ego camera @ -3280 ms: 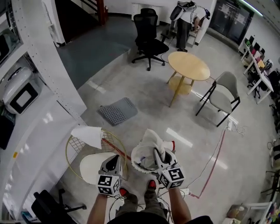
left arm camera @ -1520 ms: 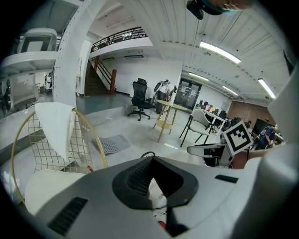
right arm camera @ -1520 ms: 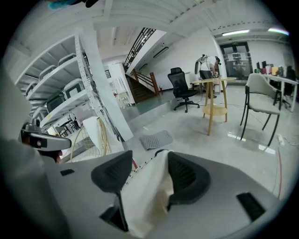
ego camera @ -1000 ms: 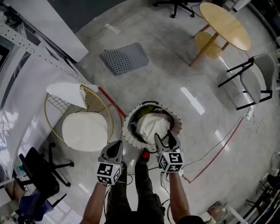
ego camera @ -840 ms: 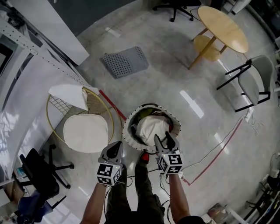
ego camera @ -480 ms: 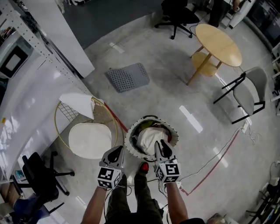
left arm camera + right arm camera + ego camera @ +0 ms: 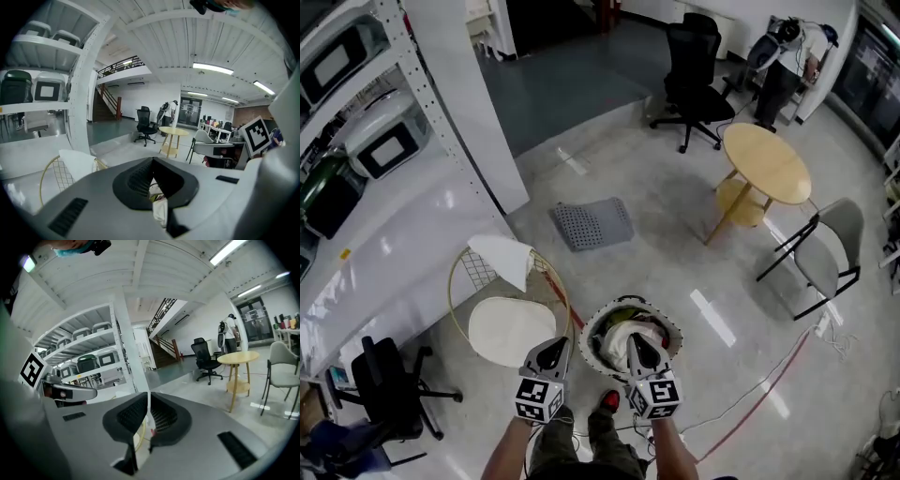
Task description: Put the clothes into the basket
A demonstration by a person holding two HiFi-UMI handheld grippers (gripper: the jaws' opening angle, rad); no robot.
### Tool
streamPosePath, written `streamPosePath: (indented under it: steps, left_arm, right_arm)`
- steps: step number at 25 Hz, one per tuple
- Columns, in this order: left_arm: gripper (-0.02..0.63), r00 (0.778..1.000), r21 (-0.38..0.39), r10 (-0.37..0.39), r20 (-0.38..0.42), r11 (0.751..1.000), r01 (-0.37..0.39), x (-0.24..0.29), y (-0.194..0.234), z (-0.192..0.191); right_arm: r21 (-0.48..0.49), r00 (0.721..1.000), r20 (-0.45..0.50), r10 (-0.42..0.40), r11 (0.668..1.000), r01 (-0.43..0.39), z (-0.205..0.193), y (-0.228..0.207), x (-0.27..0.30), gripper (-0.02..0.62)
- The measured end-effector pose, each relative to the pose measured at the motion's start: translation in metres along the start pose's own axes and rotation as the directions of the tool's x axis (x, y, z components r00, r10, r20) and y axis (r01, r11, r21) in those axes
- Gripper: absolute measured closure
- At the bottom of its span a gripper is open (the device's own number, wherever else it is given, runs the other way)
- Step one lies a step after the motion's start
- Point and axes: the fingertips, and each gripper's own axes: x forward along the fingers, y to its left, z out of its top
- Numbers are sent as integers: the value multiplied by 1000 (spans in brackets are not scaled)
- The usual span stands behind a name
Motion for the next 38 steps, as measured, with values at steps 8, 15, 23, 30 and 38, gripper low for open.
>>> streamPosePath:
  steps: [8,15,23,30,38]
  left_arm:
    - [604,992,-8,95,80,996,-94,-41,27,35]
    - [604,967,-55,218,134,976,-212,-76,65,50]
    - [604,936,-118,325,139,943,-310,-108,119,45]
    - [604,942,-136,314,116,945,-298,-99,184,41]
    - [604,963,-122,253,92,963,-241,-55,273,52]
  right_arm:
    - [-100,983,33,181,979,-177,43,74,14,558]
    - [-162,947,32,321,936,-312,68,126,33,558]
    - [-186,914,-9,405,898,-399,66,176,68,558]
    - [-179,912,-41,408,895,-408,60,209,123,558]
    - [-166,923,-72,377,908,-384,52,235,212,558]
